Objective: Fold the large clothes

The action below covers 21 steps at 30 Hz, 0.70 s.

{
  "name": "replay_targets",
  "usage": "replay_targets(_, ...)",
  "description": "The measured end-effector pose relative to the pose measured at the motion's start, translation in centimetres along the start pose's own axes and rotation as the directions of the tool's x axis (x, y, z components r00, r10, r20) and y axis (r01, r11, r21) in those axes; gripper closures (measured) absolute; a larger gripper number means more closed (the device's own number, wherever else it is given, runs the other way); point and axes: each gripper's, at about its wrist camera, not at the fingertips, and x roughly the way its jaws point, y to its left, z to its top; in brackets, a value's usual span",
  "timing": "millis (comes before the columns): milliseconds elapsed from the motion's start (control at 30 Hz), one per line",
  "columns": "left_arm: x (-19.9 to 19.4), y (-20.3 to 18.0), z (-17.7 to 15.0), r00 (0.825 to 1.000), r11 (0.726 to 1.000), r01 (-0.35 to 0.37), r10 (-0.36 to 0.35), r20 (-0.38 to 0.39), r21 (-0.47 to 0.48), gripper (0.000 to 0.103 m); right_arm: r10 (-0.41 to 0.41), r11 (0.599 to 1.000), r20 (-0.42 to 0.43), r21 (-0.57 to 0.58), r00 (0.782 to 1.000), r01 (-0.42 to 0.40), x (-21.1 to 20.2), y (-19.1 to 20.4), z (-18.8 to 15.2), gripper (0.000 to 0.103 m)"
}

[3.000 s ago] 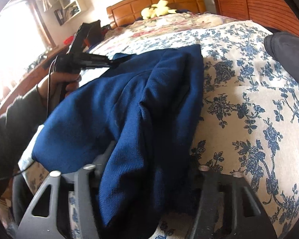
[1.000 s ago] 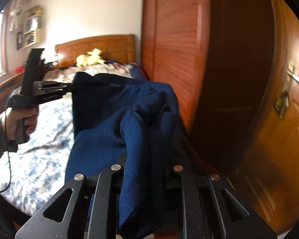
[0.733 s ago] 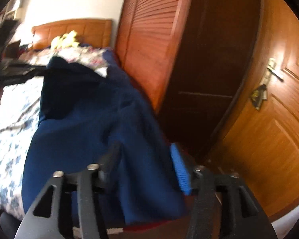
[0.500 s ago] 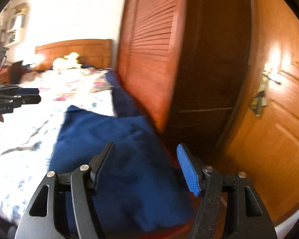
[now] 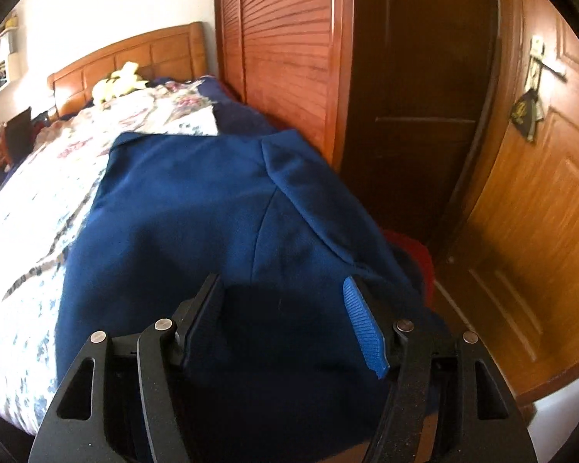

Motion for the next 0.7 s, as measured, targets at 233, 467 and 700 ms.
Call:
replay_targets(233,-5.7,1.3,-1.7,0.997,0.997,-0.069,0.069,0.016,-0.025,0.048,0.002,0.998,0.099,-0.058,0.995,0.003,-5.8,4.7,0.6,0.028)
replay_targets(467,-10.7,2.7,-4.4,0.989,0.987,-0.148,0.149,0.008,-0.058,0.048,0.12,0.988,0.16,-0.115,0.98,-0.102,-10.0,13.1,-0.2,0.015)
replay_targets(700,-14.6,5.5,-8.8,0.96,0.948,-0.279,0.273,-0.061,-0.154,0.048,0.28,0.951,0.159,-0.18,0.947,-0.251,-12.1,22.9,-2.9,0.015)
